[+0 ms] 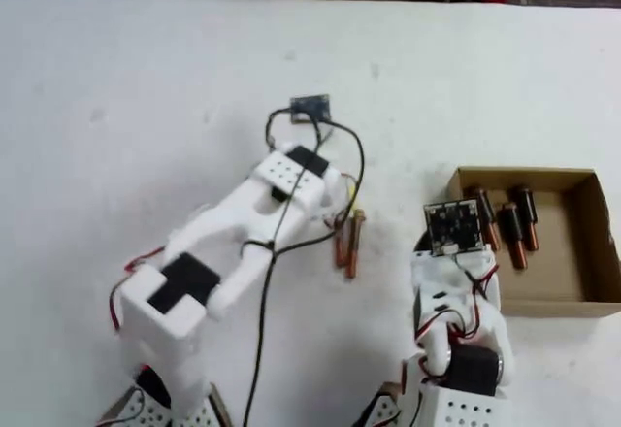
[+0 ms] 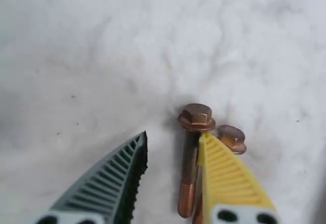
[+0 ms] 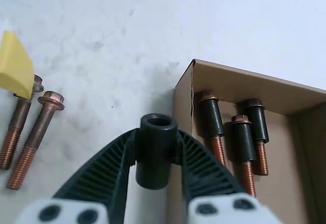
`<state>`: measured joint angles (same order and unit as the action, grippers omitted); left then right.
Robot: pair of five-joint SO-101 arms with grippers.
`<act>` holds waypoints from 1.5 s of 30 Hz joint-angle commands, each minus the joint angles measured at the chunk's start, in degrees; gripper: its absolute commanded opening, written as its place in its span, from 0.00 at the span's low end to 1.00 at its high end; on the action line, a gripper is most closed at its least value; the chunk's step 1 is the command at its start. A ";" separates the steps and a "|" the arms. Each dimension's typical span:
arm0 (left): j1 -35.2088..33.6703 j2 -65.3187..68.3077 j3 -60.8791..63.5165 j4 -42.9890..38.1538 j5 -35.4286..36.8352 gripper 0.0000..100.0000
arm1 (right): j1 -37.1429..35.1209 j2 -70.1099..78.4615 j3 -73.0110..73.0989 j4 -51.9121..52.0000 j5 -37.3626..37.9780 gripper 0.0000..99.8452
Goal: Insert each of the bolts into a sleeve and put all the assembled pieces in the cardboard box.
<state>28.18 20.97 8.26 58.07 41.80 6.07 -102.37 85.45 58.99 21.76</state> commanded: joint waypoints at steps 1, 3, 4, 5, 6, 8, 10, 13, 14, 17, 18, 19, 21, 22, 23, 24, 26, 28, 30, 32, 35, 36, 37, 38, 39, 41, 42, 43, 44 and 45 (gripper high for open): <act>-0.31 -0.04 -2.46 -0.18 0.35 0.18 | 0.48 -0.66 -0.44 -1.63 -0.18 0.02; -0.40 0.04 -2.46 -0.26 0.35 0.18 | 0.48 -0.66 -0.44 -1.63 -0.18 0.02; -0.66 0.04 -2.46 -0.35 0.35 0.18 | 0.48 -0.66 -0.44 -1.63 -0.18 0.02; -0.75 0.13 -2.37 -0.26 0.35 0.18 | 0.48 -0.66 -0.44 -1.63 -0.18 0.02; -0.66 0.57 -2.37 0.00 0.35 0.18 | 0.48 -0.66 -0.44 -1.63 -0.18 0.02; -0.31 2.86 -2.46 -0.26 0.35 0.18 | 0.48 -0.66 -0.44 -1.63 -0.18 0.02; -0.22 5.67 -3.25 -0.44 0.44 0.18 | 0.48 -0.66 -0.44 -1.63 -0.18 0.02; -0.92 8.48 -6.51 0.97 0.35 0.18 | 0.48 -0.66 -0.44 -1.63 -0.18 0.02; -0.92 8.84 -7.65 2.46 0.44 0.18 | 0.48 -0.66 -0.44 -1.63 -0.18 0.02; -1.19 9.01 -10.46 6.15 0.53 0.18 | 0.31 -0.66 -0.18 -1.63 -0.18 0.02; -1.19 9.01 -10.99 7.03 0.53 0.18 | 0.22 -0.75 0.00 -1.71 -0.18 0.02; -1.19 9.19 -11.52 7.74 0.53 0.18 | 0.22 -0.75 0.18 -2.07 -0.18 0.02; -1.19 9.27 -11.69 8.18 0.62 0.18 | 0.22 -0.75 0.26 -2.42 -0.18 0.02; -1.19 9.27 -11.69 8.18 0.62 0.18 | 0.22 -0.75 0.26 -2.42 -0.18 0.02; -1.19 9.27 -11.60 8.18 0.62 0.18 | 0.22 -0.75 0.26 -2.42 -0.18 0.02; -1.19 9.27 -11.52 8.18 0.62 0.18 | 0.22 -0.75 0.26 -2.42 -0.18 0.02; -1.19 9.36 -11.52 8.18 0.62 0.18 | 0.22 -0.75 0.26 -2.42 -0.18 0.02; -1.19 9.45 -11.52 7.82 0.62 0.13 | 0.22 -0.75 0.26 -2.42 -0.18 0.02; -1.27 9.45 -11.60 7.74 0.62 0.05 | 0.22 -0.75 0.26 -2.42 -0.18 0.02; -1.80 9.45 -11.69 7.65 0.53 0.02 | 0.22 -0.75 0.26 -2.42 -0.18 0.02; -3.47 9.54 -10.90 5.36 0.53 0.07 | 0.22 -0.75 0.62 -2.33 -0.18 0.02; -4.00 9.54 -10.29 4.66 0.53 0.08 | 0.13 -0.75 0.97 -2.42 -0.18 0.02; -4.44 9.45 -10.02 4.40 0.26 0.07 | -0.13 -0.75 1.14 -2.42 -0.18 0.02; -4.79 9.45 -10.11 4.40 0.18 0.06 | -0.84 -0.75 1.32 -2.42 -0.18 0.02; -4.88 9.19 -10.29 4.57 -0.26 0.05 | -1.89 -0.75 1.49 -2.42 -0.18 0.02; -4.70 8.92 -10.20 4.84 -4.40 0.02 | -4.00 -0.75 1.93 -2.42 -0.18 0.02; -4.44 8.92 -10.29 5.10 -7.56 0.03 | -4.88 -0.75 2.11 -2.42 -0.18 0.02; -4.26 8.92 -10.29 5.27 -11.08 0.03 | -5.67 -0.75 2.11 -2.42 -0.18 0.02; -4.00 8.92 -10.29 5.45 -13.98 0.02 | -6.02 -0.75 2.11 -2.42 -0.18 0.02; -3.82 8.92 -10.20 6.42 -16.35 0.02 | -6.46 -0.75 2.11 -2.42 -0.18 0.02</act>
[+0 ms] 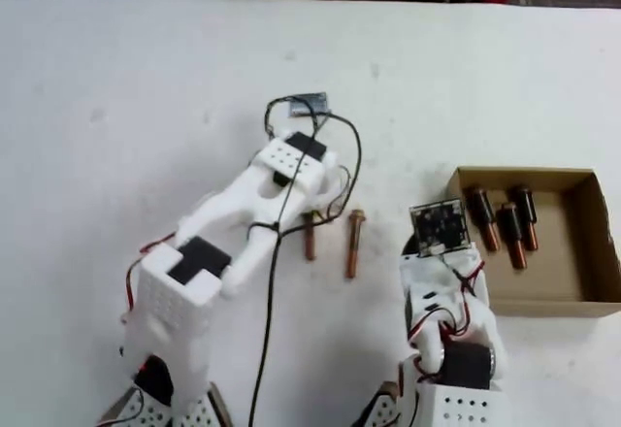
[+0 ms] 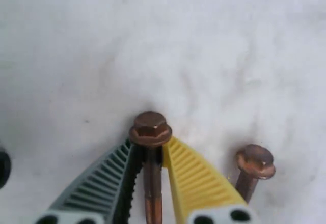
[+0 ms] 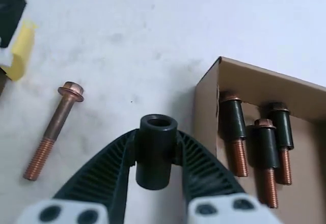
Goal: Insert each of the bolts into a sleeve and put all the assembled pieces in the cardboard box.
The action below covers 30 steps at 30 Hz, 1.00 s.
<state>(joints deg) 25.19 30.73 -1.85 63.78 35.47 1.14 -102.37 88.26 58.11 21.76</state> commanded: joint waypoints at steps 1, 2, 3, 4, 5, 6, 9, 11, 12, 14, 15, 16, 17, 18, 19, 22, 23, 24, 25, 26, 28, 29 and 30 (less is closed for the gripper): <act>-0.84 -0.92 -0.09 1.67 -11.78 0.02 | -1.89 -0.75 -0.62 -1.45 -0.18 0.02; -0.84 -0.92 -0.09 2.64 -13.45 0.02 | -2.51 -0.75 -0.35 -1.54 -0.18 0.02; -0.84 -0.92 -0.18 3.60 -14.86 0.02 | -3.12 -0.75 0.00 -1.63 -0.18 0.02; -0.92 -1.01 -0.18 4.40 -16.35 0.02 | -4.00 -0.75 0.26 -1.63 -0.18 0.02; -1.01 -1.01 -0.18 5.10 -17.85 0.02 | -5.05 -0.75 0.70 -1.63 -0.18 0.02; -1.36 -1.01 -0.18 5.71 -19.43 0.02 | -6.46 -0.75 1.14 -1.63 -0.18 0.02; -2.42 -2.15 -0.18 7.91 -24.09 0.02 | -10.07 -0.75 2.20 -1.63 -0.26 0.02; -3.21 -4.44 -0.18 9.85 -27.16 0.02 | -11.03 -0.75 2.20 -1.63 -0.26 0.02; -3.65 -5.85 -0.18 11.08 -28.57 0.02 | -11.56 -0.75 2.20 -1.63 -0.26 0.02; -4.26 -8.84 0.26 13.71 -30.95 0.02 | -12.00 -0.75 2.20 -1.63 -0.26 0.02; -4.53 -9.80 0.35 15.12 -31.74 0.02 | -12.44 -0.75 2.20 -1.63 -0.26 0.02; -5.14 -10.68 0.35 16.44 -32.44 0.02 | -12.88 -0.75 2.20 -1.63 -0.35 0.02; -5.76 -11.30 0.35 17.32 -32.79 0.02 | -13.49 -0.75 2.20 -1.63 -0.35 0.02; -6.37 -11.82 0.35 18.02 -32.70 0.02 | -14.46 -0.75 2.20 -1.63 -0.35 0.02; -7.16 -12.18 0.26 18.64 -32.70 0.02 | -15.52 -0.75 2.20 -1.63 -0.70 0.02; -10.15 -12.79 -0.09 20.31 -32.44 0.02 | -19.30 -0.75 2.20 -1.63 -0.70 0.02; -11.12 -13.05 -0.09 20.75 -32.44 0.02 | -20.62 -0.75 2.20 -1.63 -0.70 0.02; -12.18 -13.32 0.00 21.71 -32.44 0.02 | -22.11 -0.75 2.20 -1.63 -0.70 0.02; -13.05 -13.67 -0.18 23.12 -32.44 0.02 | -23.60 -0.75 2.20 -1.63 -0.79 0.02; -13.67 -14.11 -0.18 24.35 -32.62 0.02 | -25.27 -0.75 2.20 -1.63 -0.79 0.02; -13.93 -15.34 -0.18 27.25 -32.70 0.02 | -28.18 -0.75 2.20 -1.98 -0.79 0.02; -13.93 -16.13 -0.18 28.31 -32.70 0.02 | -29.58 -0.75 2.29 -2.86 -0.79 0.02; -13.93 -17.19 -0.18 29.19 -32.70 0.02 | -30.73 -0.75 2.29 -3.47 -0.79 0.02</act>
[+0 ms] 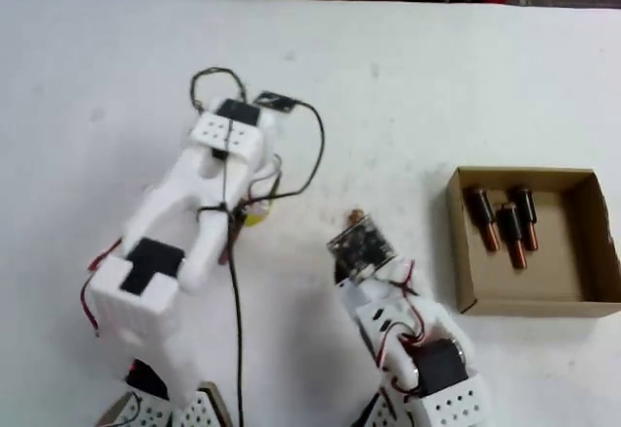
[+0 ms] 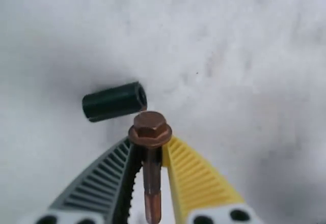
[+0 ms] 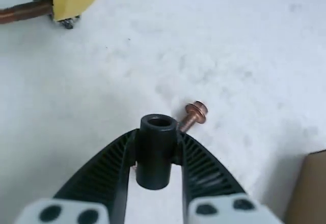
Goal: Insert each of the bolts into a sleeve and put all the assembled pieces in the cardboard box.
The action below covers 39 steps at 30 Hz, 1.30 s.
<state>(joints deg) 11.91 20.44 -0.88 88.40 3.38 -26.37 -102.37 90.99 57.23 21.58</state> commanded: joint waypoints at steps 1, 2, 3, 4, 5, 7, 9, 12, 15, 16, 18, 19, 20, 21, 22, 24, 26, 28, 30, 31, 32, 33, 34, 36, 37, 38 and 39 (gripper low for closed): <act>-0.48 -8.40 -1.14 5.10 -0.70 0.02 | -4.26 -0.75 -0.44 -3.30 -0.70 0.02; -0.66 -9.98 -1.14 5.54 -0.70 0.02 | -5.14 -0.75 -0.44 -3.82 -1.41 0.02; -0.84 -11.82 -1.14 5.54 -0.70 0.02 | -6.02 -0.75 -0.44 -4.35 -3.16 0.02; -1.10 -13.85 -1.14 5.36 -0.79 0.02 | -6.81 -0.75 -0.44 -4.79 -5.80 0.02; -1.71 -15.96 -1.05 5.36 -0.79 0.02 | -7.34 -0.75 -0.44 -5.14 -8.97 0.02; -2.15 -20.26 -0.62 5.01 -0.79 0.02 | -8.13 -0.75 -0.44 -5.41 -13.19 0.02; -1.98 -23.69 -0.53 5.36 -2.29 0.02 | -8.48 -0.75 -0.44 -6.11 -13.54 0.02; -1.80 -28.00 -0.62 4.92 -4.84 0.02 | -8.57 -0.75 -0.35 -8.92 -13.98 0.02; -1.71 -31.34 -0.62 4.84 -5.19 0.02 | -8.66 -0.75 1.41 -15.08 -14.07 0.02; -1.63 -32.40 -0.62 4.40 -5.19 0.02 | -8.66 -0.75 2.73 -18.24 -14.07 0.02; -1.63 -34.86 -0.53 2.64 -4.92 0.02 | -8.66 -0.75 5.80 -25.01 -14.07 0.02; -1.71 -36.09 -0.44 1.85 -4.92 0.02 | -8.66 -0.22 5.98 -27.12 -14.07 0.02; -1.71 -37.49 0.09 1.14 -4.84 0.02 | -8.66 -0.48 5.80 -27.91 -14.07 0.02; -1.63 -38.90 1.05 -0.18 -4.84 0.02 | -8.66 -0.66 5.54 -28.62 -14.07 0.02; -1.45 -40.66 2.55 -1.41 -4.84 0.02 | -8.75 -0.66 5.54 -29.41 -14.07 0.02; -0.57 -44.35 6.77 -5.27 -4.84 0.02 | -10.15 -0.40 5.80 -30.73 -14.07 0.02; 0.13 -48.22 11.34 -9.58 -4.92 0.02 | -11.91 -0.57 5.80 -31.25 -14.07 0.02; 1.19 -52.35 15.56 -14.15 -4.92 0.02 | -13.85 -0.66 5.80 -31.78 -14.07 0.02; 1.80 -56.22 18.73 -17.85 -4.84 0.02 | -15.16 -0.40 5.80 -32.66 -14.07 0.02; 2.15 -58.15 20.04 -19.25 -4.84 0.02 | -15.43 -0.40 5.80 -33.10 -14.07 0.02; 2.15 -60.09 20.92 -20.57 -4.75 0.02 | -15.43 -0.40 5.80 -33.54 -14.07 0.02; 2.15 -61.85 21.71 -21.80 -4.75 0.02 | -15.43 -0.40 5.80 -33.71 -14.15 0.02; 2.15 -63.60 22.33 -22.77 -4.75 0.02 | -15.43 -0.40 5.80 -33.71 -15.21 0.02; 2.15 -66.95 23.03 -24.18 -4.75 0.02 | -15.43 -0.48 5.80 -33.71 -19.60 0.02; 2.15 -68.44 23.03 -24.62 -4.75 0.02 | -15.43 -0.66 5.80 -33.71 -21.36 0.02; 2.15 -69.93 22.95 -24.70 -4.75 0.02 | -15.43 -0.66 5.80 -33.80 -22.51 0.02; 2.15 -71.34 22.86 -25.05 -4.75 0.02 | -15.52 -0.66 5.80 -33.89 -22.77 0.02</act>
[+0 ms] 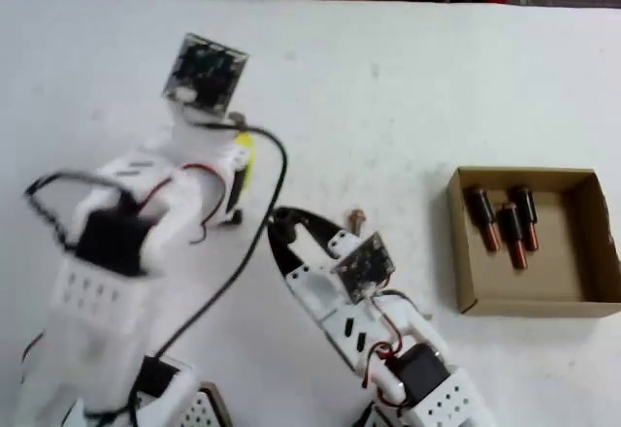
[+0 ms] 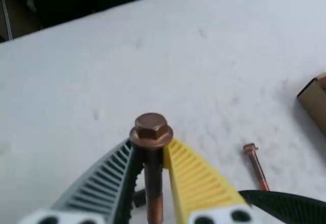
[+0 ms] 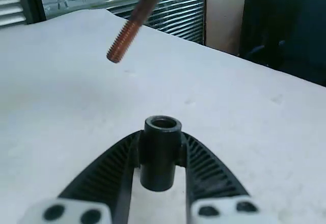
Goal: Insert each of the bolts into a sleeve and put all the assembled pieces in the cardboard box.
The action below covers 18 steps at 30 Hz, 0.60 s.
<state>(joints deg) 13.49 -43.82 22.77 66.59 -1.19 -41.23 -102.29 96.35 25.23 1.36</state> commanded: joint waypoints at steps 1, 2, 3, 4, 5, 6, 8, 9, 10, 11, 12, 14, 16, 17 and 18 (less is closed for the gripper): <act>0.57 -8.31 -0.70 -4.04 -0.18 0.02 | -0.66 -0.75 0.44 -2.77 -2.81 0.02; 0.57 -9.19 -0.62 -4.66 -0.09 0.02 | -0.66 -0.75 0.44 -3.91 -2.99 0.02; 0.57 -9.98 -0.62 -5.27 0.44 0.02 | -0.75 -0.75 0.44 -5.49 -3.08 0.02; 0.66 -10.68 -0.62 -5.71 1.85 0.02 | -1.01 -0.75 0.44 -7.16 -3.08 0.02; 0.66 -11.47 -0.62 -6.42 3.60 0.02 | -1.80 -0.75 0.44 -8.66 -3.08 0.02; 0.66 -12.00 -0.62 -6.95 5.36 0.02 | -2.77 -0.75 0.44 -9.89 -3.08 0.02; 1.36 -12.97 -0.62 -7.47 7.74 0.02 | -5.58 -0.75 0.44 -12.35 -2.64 0.02; 2.24 -13.32 -0.62 -7.47 8.00 0.02 | -6.81 -0.66 0.44 -13.41 -2.64 0.02; 3.30 -13.58 -0.62 -7.30 8.00 0.02 | -7.69 -0.57 0.44 -14.37 -2.55 0.02; 4.44 -13.85 -0.62 -7.21 8.00 0.02 | -8.22 -0.48 0.44 -14.99 -1.85 0.02; 5.67 -14.20 -0.62 -7.12 8.00 0.02 | -8.57 -0.48 0.44 -15.34 -0.44 0.02; 7.43 -14.99 -0.62 -7.12 8.00 0.02 | -8.48 -0.48 0.44 -15.52 1.93 0.02; 8.75 -15.69 -0.62 -7.03 8.00 0.02 | -8.40 -0.48 0.44 -15.08 2.55 0.02; 9.19 -15.96 -0.53 -6.95 8.26 0.02 | -8.40 -0.40 0.44 -15.08 2.64 0.02; 9.63 -16.22 -0.26 -6.95 8.26 0.02 | -8.40 -0.40 0.44 -15.08 2.64 0.02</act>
<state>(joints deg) 21.14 -57.98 22.77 61.32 6.29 -49.05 -102.29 96.35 11.43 2.86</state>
